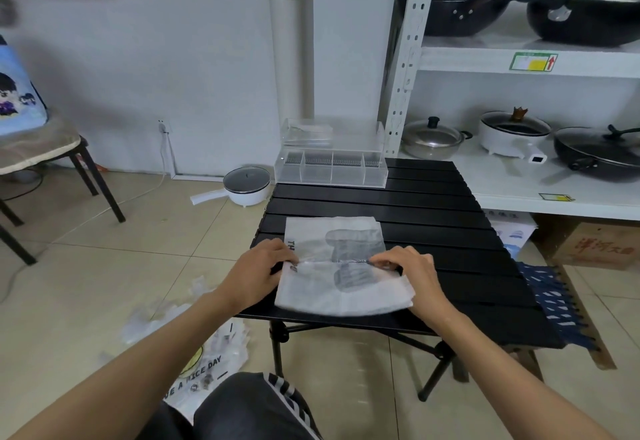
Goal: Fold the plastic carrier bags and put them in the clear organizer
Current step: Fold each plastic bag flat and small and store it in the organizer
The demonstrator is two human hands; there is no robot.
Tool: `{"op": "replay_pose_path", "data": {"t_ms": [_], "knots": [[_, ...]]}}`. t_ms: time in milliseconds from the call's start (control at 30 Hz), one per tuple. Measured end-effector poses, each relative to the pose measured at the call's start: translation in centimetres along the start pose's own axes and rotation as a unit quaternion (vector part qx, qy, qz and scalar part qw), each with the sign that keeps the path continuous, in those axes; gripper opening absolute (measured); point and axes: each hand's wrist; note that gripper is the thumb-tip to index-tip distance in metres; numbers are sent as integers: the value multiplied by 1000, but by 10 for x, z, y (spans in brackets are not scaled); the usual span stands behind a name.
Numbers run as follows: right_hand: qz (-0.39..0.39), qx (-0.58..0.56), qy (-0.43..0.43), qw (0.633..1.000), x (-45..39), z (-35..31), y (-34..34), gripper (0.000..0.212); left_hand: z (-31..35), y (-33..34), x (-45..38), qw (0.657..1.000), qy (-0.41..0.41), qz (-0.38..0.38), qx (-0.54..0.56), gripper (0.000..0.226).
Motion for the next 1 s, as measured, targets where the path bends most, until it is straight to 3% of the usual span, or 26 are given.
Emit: {"op": "replay_pose_path", "data": {"t_ms": [133, 233, 333, 433, 500, 567, 633, 733, 800, 900, 1000], "knots": [[-12, 34, 76, 996, -16, -4, 5, 12, 4, -1, -13, 987, -127, 2, 99, 14], [15, 13, 164, 986, -30, -8, 8, 28, 8, -3, -23, 972, -202, -12, 122, 43], [39, 34, 195, 979, -37, -9, 10, 43, 14, 1, -31, 966, -242, 13, 93, 46], [50, 67, 209, 974, -41, -14, 12, 41, 9, 9, -35, 956, -272, 42, 96, 45], [56, 98, 209, 972, -42, -17, 14, 38, 7, 13, -35, 955, -279, 55, 82, 32], [68, 126, 200, 969, -42, -18, 18, 34, 10, 15, -34, 952, -281, 84, 82, 25], [82, 140, 193, 968, -41, -17, 21, 30, 16, 14, -31, 953, -271, 106, 84, 32], [107, 183, 165, 963, -40, -21, 20, 30, 20, 12, -29, 977, -179, 113, -32, 25], [125, 221, 95, 963, -41, -24, 19, 26, 19, 13, -31, 985, -107, 94, -97, 18], [61, 207, -11, 976, -44, -29, 25, 37, 17, 17, -34, 993, -48, 30, -106, 38], [-29, 209, 10, 977, -47, -32, 31, 41, 16, 18, -34, 991, -84, -47, -97, 45]]}}
Point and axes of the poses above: each hand's wrist, its own x-axis away from the middle knuckle, its own y-axis out of the palm, z = x × y, and after that the axes turned 3 degrees about -y, right-handed
